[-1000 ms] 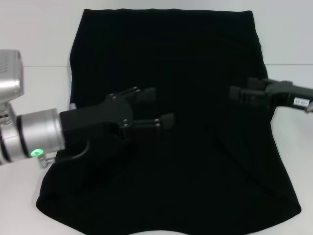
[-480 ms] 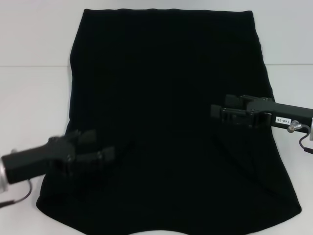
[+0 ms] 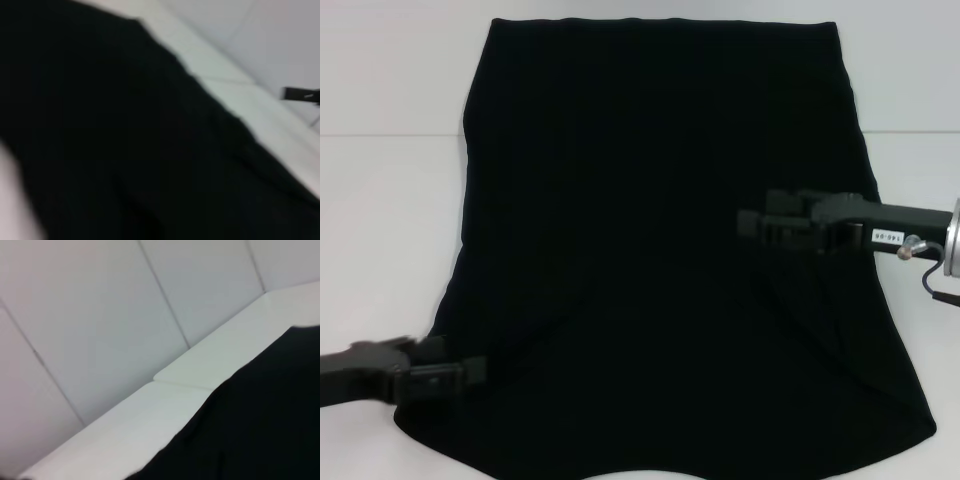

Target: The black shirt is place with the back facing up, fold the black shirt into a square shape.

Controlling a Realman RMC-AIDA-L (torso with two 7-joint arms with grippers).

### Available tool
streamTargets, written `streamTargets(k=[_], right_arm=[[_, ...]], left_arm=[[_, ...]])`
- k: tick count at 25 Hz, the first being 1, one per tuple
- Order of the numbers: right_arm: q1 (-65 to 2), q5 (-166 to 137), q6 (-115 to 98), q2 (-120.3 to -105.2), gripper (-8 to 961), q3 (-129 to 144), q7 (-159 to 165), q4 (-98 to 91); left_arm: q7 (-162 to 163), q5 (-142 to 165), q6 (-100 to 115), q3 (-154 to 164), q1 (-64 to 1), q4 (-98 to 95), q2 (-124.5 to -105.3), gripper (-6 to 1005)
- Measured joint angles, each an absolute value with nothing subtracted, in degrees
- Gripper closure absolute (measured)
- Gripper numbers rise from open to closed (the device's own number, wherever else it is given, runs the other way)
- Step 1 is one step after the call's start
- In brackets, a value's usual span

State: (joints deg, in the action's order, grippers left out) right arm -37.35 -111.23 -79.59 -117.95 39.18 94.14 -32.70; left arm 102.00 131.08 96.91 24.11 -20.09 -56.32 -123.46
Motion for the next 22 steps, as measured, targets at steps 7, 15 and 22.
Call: streamTargets(k=[7,15,22], right_arm=[[-37.63,-112.19,-85.70,-115.72,86,43.43,94.14,-33.07],[-37.69,-112.70,-92.22,-114.37,87,43.29,94.02,-33.16],[-38.29,-112.49,-91.61,-114.33,87,43.05,94.14,-33.22]], left_arm=[[106.93,136.70,96.85,22.43,-19.22,-61.85,-123.40,50],[108.99,140.91,94.38,22.44,-19.76,-62.36,-123.54,57],[108.91,141.10,93.32,24.33,-20.96,-60.70,-123.50,64]])
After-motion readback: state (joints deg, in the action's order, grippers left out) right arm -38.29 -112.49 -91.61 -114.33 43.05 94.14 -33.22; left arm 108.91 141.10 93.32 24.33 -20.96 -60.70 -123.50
